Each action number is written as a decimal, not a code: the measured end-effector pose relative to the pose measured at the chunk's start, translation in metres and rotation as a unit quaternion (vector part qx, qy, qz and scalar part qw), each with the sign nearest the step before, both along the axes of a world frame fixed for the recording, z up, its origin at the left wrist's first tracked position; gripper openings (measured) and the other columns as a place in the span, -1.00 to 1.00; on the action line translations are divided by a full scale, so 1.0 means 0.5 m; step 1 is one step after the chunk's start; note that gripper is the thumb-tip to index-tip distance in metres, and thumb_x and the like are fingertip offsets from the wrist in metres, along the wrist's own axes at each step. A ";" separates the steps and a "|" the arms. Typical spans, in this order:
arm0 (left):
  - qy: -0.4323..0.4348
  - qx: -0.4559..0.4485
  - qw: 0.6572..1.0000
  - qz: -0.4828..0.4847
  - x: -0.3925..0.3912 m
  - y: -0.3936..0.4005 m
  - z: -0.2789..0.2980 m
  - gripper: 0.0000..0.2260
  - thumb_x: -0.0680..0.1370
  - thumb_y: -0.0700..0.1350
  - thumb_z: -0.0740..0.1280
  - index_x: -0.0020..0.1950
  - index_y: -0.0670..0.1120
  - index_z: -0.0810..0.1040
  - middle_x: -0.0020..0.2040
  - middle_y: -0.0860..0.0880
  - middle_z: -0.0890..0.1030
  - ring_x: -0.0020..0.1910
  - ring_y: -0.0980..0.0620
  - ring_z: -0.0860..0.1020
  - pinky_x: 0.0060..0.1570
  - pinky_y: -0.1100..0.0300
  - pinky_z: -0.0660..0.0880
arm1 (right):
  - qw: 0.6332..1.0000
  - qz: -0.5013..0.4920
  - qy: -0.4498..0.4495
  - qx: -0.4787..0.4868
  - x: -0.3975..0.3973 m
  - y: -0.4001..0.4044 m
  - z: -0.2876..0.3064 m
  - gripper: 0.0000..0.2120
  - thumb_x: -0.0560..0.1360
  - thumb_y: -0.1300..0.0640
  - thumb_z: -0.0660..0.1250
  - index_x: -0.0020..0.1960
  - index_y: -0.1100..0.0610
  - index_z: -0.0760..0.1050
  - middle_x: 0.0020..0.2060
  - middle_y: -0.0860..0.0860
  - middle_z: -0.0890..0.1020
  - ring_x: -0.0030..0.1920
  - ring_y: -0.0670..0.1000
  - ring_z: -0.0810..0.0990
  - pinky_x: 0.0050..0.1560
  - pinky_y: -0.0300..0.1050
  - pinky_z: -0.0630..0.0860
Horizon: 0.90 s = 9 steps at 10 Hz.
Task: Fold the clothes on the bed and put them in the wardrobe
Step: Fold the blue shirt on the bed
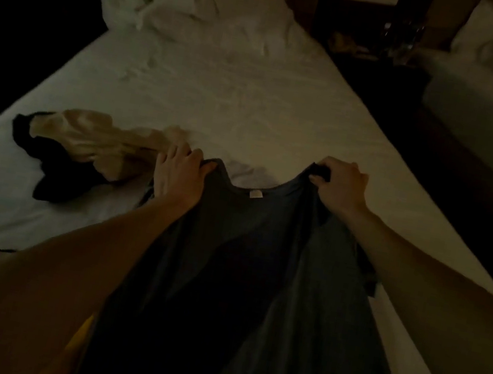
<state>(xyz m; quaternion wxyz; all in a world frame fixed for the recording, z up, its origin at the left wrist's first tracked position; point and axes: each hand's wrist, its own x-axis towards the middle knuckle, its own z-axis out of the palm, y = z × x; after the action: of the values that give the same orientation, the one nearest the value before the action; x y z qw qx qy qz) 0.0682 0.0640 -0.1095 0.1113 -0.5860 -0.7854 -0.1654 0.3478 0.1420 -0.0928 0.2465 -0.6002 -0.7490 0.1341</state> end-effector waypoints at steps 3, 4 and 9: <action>-0.079 -0.068 0.994 -0.034 -0.007 0.037 -0.161 -0.64 0.63 0.18 0.08 0.06 -0.07 0.46 0.10 -0.09 0.50 0.15 -0.14 0.45 0.22 -0.05 0.33 | 0.996 0.016 -0.081 -0.039 -0.002 0.026 -0.190 -0.68 0.58 -0.07 0.27 0.20 0.14 0.45 0.16 0.16 0.52 0.21 0.21 0.42 0.19 0.11 0.38; -0.081 -0.070 0.994 0.002 -0.021 0.009 -0.122 -0.64 0.65 0.13 0.07 0.21 -0.09 0.46 0.23 -0.11 0.49 0.26 -0.15 0.43 0.27 -0.05 0.27 | 0.994 0.013 -0.070 -0.078 0.012 0.013 -0.166 -0.55 0.55 -0.11 0.30 0.32 0.12 0.36 0.26 0.16 0.47 0.27 0.21 0.40 0.23 0.14 0.41; -0.280 -0.330 0.896 0.106 -0.115 -0.194 0.059 -0.67 0.65 -0.09 0.21 -0.29 -0.16 0.39 -0.31 -0.16 0.43 -0.33 -0.03 0.41 -0.26 0.16 0.35 | 0.953 -0.140 -0.067 -0.258 0.189 -0.144 -0.090 -0.74 0.55 0.12 0.27 0.12 0.29 0.43 0.14 0.28 0.52 0.11 0.29 0.53 0.06 0.02 0.52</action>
<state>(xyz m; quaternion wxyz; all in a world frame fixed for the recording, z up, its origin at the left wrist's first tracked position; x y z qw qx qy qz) 0.0106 -0.0329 -0.0800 -0.2957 -0.4322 -0.8509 -0.0413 0.4421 0.0701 -0.1379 0.0482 -0.7500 -0.6119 0.2465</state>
